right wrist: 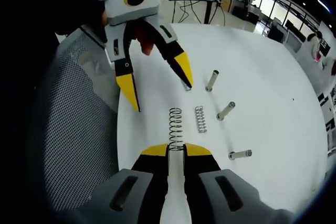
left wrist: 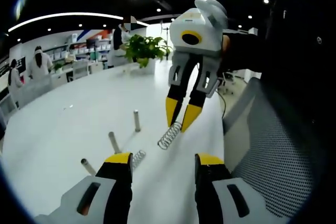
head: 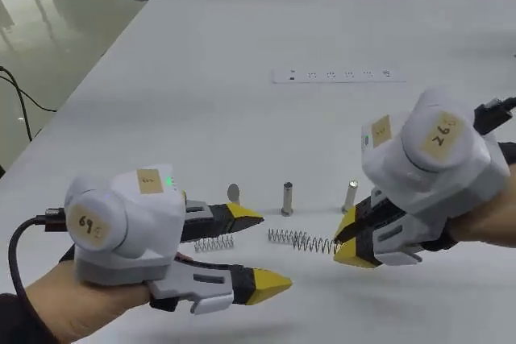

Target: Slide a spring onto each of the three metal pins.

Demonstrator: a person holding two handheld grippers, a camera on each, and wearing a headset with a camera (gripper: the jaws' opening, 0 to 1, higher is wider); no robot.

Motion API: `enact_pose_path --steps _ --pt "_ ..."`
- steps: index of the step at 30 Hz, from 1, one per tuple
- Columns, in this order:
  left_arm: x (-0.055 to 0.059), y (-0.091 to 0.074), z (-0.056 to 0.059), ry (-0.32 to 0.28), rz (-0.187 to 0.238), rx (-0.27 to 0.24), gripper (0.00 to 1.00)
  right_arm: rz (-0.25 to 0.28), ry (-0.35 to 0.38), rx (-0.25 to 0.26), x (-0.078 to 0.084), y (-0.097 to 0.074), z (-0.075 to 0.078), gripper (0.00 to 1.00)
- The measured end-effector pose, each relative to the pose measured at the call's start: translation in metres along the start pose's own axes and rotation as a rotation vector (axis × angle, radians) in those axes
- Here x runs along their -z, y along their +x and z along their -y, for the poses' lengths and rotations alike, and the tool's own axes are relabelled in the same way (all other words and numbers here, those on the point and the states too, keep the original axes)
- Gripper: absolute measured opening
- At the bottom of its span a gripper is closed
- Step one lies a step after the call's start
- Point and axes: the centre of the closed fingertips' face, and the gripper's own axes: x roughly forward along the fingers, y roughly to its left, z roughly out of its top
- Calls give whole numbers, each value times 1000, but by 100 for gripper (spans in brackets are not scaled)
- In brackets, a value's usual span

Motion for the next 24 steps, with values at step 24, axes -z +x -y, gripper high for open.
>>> enact_pose_path --steps 24 --pt "-5 14 21 91 -11 96 14 -31 -101 -67 -8 -3 -20 7"
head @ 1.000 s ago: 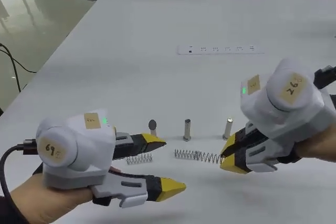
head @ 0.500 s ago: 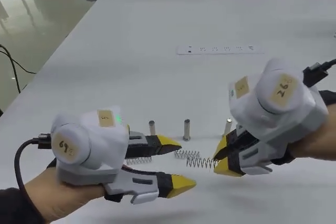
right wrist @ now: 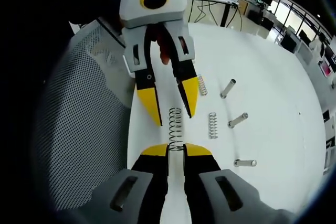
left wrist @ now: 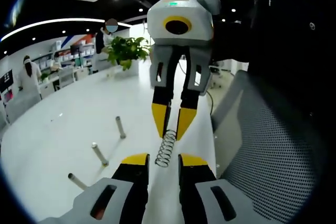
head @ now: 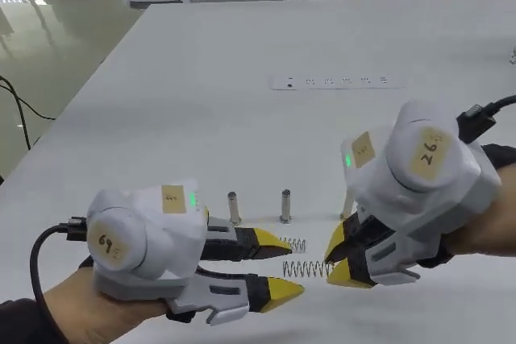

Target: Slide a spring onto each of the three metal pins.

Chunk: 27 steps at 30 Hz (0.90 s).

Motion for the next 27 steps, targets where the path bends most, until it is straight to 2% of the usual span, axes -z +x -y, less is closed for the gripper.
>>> enact_pose_path --steps 8,15,22,27 --pt "3 1 6 32 -18 24 5 -12 -8 -19 1 0 -5 7" --pt "4 1 9 40 -21 30 4 -15 -9 -19 1 -2 -7 7" --pt "4 1 8 47 -21 24 4 -5 -9 -10 -6 -10 -7 7" --pt "5 1 8 49 -23 21 3 35 -12 -7 -19 -17 -8 7"
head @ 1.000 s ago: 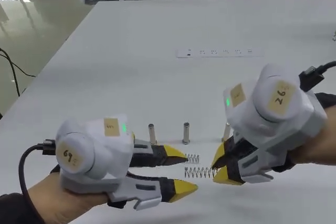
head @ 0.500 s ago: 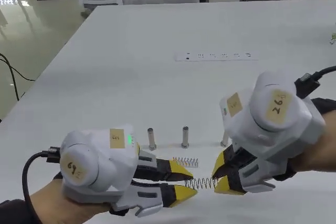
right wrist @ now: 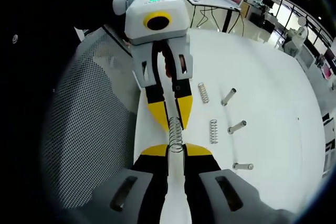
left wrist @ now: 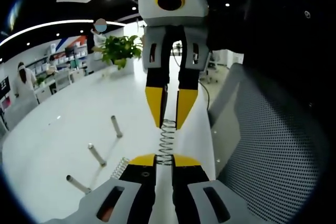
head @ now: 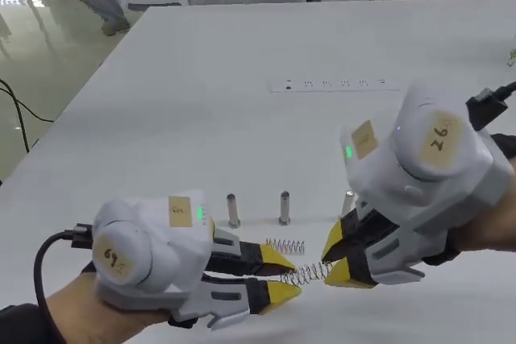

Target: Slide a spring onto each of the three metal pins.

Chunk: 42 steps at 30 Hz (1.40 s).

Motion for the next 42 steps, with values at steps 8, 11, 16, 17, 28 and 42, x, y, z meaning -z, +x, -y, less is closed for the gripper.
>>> enact_pose_path --steps 8,11,16,17,28,42 --pt "-2 0 0 5 9 -1 3 32 -17 12 -14 -4 -1 7" --pt "-2 0 0 8 12 -2 3 38 -22 15 -18 -5 -1 7" --pt "-3 1 0 14 16 -2 2 46 -28 15 -23 -5 -2 7" --pt "-4 1 0 16 17 -3 2 46 -29 16 -24 -5 -2 7" --pt "-7 -1 0 24 32 -3 2 45 -4 2 -25 -1 -2 8" --pt "-23 -3 0 28 81 -6 2 49 5 -3 -25 1 -1 8"
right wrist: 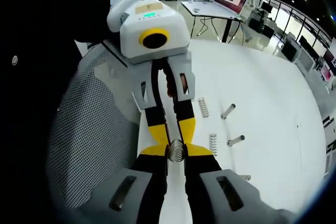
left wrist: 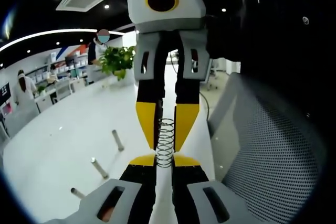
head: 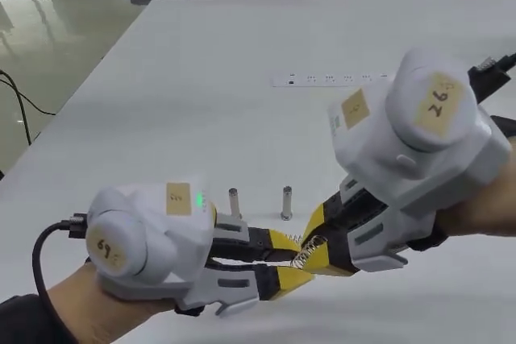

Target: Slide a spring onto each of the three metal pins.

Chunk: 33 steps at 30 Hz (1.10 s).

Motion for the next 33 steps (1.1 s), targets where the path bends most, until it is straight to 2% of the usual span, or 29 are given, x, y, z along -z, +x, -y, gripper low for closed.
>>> enact_pose_path --steps 3,9,17,23,33 --pt "-4 -1 -1 -13 17 -1 2 -1 2 2 1 0 1 8" --pt "-2 0 1 -13 14 3 2 -11 3 0 1 0 1 8" --pt "1 0 -1 -52 10 -3 4 -22 2 3 3 2 3 8" --pt "8 0 -3 -85 -9 -8 10 -32 9 11 6 0 7 8" --pt "12 -3 -5 -123 -7 -14 15 -55 17 14 13 -3 10 8"
